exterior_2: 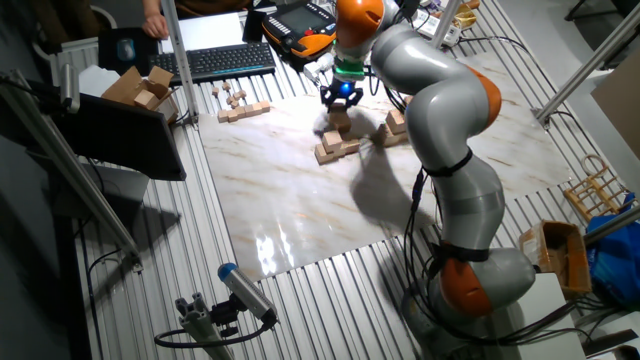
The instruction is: Stack the blocks into a pyramid shape
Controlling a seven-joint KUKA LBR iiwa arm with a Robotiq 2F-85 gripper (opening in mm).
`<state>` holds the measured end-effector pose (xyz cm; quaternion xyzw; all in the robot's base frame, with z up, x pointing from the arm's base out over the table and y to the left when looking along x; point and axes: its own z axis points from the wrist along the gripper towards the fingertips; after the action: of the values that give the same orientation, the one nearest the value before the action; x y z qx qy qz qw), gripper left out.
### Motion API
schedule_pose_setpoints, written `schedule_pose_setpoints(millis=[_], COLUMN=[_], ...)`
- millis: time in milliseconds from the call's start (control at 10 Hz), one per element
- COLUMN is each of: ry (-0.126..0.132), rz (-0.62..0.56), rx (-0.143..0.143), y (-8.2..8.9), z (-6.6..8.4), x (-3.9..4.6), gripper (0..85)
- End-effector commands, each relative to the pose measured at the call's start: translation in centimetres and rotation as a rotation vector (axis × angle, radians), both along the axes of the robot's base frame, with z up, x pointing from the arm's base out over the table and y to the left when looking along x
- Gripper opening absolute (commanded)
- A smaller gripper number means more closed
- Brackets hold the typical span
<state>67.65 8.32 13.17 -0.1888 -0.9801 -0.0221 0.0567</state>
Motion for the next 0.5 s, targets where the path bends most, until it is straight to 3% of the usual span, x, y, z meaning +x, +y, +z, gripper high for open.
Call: schedule_pose_setpoints(millis=[0, 300, 400], ry=[0.006, 0.023, 0.026], rz=[-0.354, -0.515, -0.58], rx=[-0.006, -0.013, -0.027], y=[-0.2, -1.3, -1.7], z=[0.4, 1.6, 1.8], x=[-0.43, -1.65, -2.16], gripper=[0.0, 0.0, 0.0])
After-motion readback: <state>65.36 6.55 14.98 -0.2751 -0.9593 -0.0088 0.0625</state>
